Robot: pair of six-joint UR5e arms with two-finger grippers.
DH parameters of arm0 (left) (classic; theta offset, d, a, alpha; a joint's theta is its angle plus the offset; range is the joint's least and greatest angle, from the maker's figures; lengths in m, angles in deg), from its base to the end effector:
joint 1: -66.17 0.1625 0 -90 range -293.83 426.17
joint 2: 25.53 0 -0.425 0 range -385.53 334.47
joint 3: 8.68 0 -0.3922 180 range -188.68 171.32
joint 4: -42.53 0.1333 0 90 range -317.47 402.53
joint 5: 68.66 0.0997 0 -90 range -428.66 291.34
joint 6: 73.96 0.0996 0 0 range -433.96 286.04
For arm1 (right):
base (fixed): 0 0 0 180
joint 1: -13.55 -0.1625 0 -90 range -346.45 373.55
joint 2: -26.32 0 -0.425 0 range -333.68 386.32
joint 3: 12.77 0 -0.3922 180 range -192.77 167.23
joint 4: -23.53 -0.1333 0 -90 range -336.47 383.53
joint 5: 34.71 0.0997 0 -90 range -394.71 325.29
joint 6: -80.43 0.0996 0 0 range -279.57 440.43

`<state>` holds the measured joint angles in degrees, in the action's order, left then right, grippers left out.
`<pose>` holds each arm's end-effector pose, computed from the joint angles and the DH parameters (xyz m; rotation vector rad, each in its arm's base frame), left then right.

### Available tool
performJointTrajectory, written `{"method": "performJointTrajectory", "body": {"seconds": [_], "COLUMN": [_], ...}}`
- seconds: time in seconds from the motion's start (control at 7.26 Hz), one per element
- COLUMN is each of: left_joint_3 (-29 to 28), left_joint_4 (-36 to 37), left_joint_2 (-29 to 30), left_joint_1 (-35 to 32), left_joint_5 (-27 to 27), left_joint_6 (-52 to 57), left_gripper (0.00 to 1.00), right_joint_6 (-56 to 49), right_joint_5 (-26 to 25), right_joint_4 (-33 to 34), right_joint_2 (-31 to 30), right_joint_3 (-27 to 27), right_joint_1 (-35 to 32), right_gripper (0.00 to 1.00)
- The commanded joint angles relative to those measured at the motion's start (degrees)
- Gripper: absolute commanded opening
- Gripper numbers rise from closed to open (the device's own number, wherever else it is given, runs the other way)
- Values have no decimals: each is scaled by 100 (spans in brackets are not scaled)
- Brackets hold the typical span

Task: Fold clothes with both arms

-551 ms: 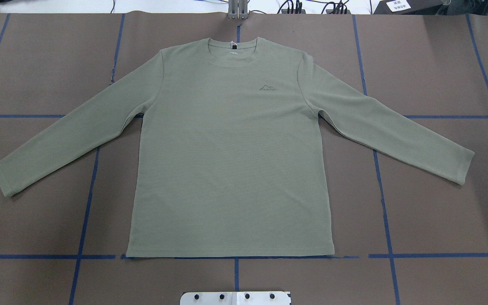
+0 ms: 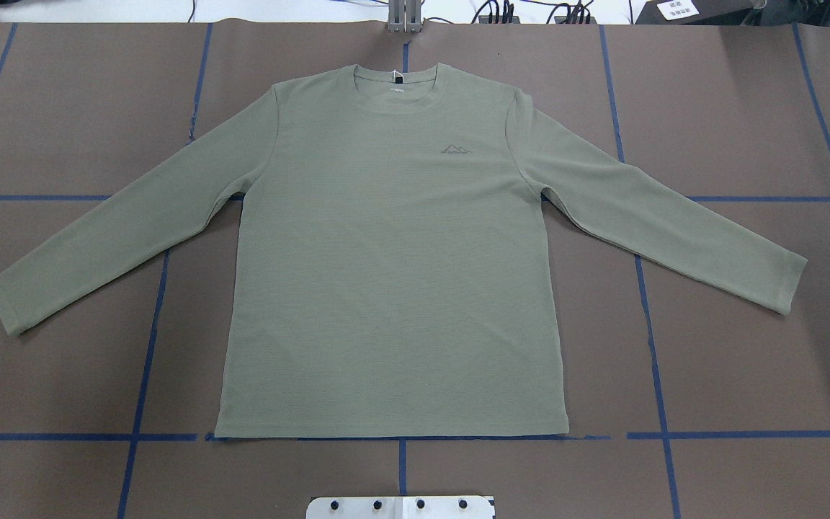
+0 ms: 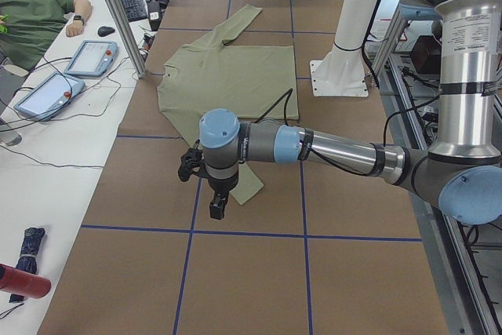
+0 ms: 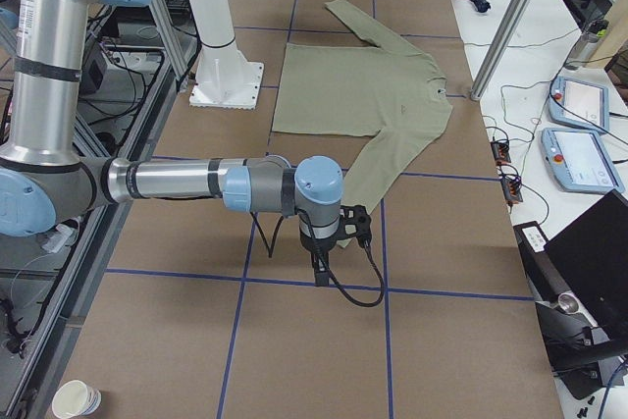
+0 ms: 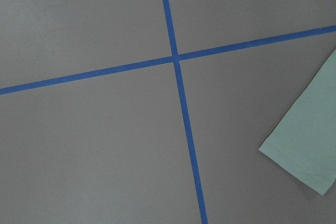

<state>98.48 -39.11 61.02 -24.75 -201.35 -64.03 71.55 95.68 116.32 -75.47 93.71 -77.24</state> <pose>-0.0732 -0.4604 0.5574 0.1592 0.7338 0.1846 0.0744 -0.4052 0.6190 0.0912 -0.7003 -0.1470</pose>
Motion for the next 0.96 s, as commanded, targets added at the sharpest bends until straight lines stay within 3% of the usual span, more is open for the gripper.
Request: {"method": "performJointTrajectory", "body": {"seconds": [0.0, 0.28, 0.41, 0.69, 0.83], "left_joint_3": [252, 86, -19, -3, -3], "left_joint_4": [-45, -788, -1019, -1030, -1021], "left_joint_2": [116, 187, 195, 187, 187], "left_joint_1": [-5, -5, -5, -5, -5], "left_joint_5": [-20, -46, -56, -56, -64], "left_joint_6": [-43, -61, -61, -52, -52], "left_gripper": [100, 100, 100, 100, 100], "right_joint_6": [62, 194, 273, 2100, 2954], "right_joint_5": [91, 1018, 1145, 1085, 815], "right_joint_4": [-924, -1235, -1603, -2078, -3003], "right_joint_2": [1, 1, 19, 290, 291], "right_joint_3": [-74, -302, -373, -479, -793], "right_joint_1": [52, 53, 297, 972, 1298], "right_gripper": [100, 100, 100, 100, 100]}}
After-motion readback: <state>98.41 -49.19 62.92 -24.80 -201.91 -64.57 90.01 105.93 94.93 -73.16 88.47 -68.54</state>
